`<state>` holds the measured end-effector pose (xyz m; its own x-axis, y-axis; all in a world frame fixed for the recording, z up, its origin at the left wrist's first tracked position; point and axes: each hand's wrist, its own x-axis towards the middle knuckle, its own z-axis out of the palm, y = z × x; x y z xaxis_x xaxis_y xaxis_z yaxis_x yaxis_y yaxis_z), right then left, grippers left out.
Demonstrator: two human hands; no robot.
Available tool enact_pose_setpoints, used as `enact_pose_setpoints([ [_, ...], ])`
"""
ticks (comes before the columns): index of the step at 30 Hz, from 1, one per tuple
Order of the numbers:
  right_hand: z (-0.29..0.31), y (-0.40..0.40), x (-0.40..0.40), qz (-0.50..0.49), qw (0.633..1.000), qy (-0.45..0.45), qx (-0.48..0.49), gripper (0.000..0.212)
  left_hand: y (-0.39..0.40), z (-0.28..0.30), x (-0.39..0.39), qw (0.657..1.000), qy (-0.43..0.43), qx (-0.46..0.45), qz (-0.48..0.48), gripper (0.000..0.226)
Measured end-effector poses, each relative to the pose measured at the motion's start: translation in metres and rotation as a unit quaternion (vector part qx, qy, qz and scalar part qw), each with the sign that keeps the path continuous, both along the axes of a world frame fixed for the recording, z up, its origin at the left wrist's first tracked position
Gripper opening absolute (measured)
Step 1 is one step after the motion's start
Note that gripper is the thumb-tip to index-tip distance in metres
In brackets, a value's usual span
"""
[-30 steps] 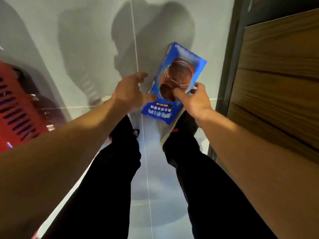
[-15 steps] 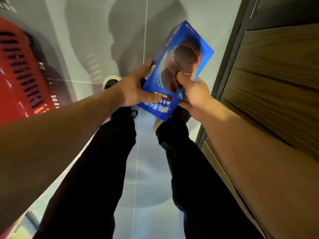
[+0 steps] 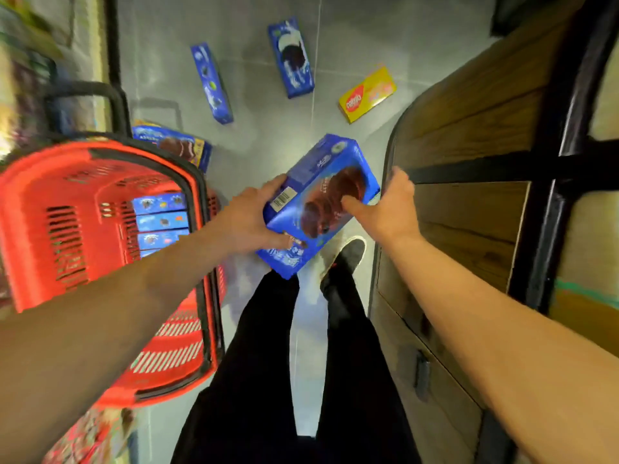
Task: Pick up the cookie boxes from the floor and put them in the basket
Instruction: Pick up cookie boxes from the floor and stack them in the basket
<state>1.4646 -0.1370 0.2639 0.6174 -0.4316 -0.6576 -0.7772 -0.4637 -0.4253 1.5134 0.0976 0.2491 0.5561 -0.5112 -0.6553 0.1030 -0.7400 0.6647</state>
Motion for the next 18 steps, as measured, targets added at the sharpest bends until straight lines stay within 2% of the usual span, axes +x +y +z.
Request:
enact_pose_setpoints([
  [3, 0.079, 0.007, 0.002, 0.106, 0.991, -0.062, -0.049, 0.105, 0.014, 0.065, 0.006, 0.991, -0.087, 0.061, -0.085, 0.119],
  [5, 0.117, 0.013, 0.0, 0.206, 0.972, -0.077, -0.08, 0.111, 0.019, 0.099, 0.005, 0.977, -0.134, 0.087, -0.138, 0.118],
  [10, 0.177, 0.023, -0.033, 0.429, 0.88, -0.082, -0.186, 0.127, 0.02, 0.179, -0.017, 0.919, -0.271, 0.134, -0.252, 0.109],
  [13, 0.205, 0.024, -0.055, 0.49, 0.848, -0.046, -0.198, 0.128, 0.017, 0.209, -0.034, 0.888, -0.315, 0.127, -0.311, 0.107],
  [18, 0.238, 0.022, -0.098, 0.496, 0.842, -0.08, -0.198, 0.113, 0.02, 0.234, -0.081, 0.862, -0.389, 0.116, -0.303, 0.102],
])
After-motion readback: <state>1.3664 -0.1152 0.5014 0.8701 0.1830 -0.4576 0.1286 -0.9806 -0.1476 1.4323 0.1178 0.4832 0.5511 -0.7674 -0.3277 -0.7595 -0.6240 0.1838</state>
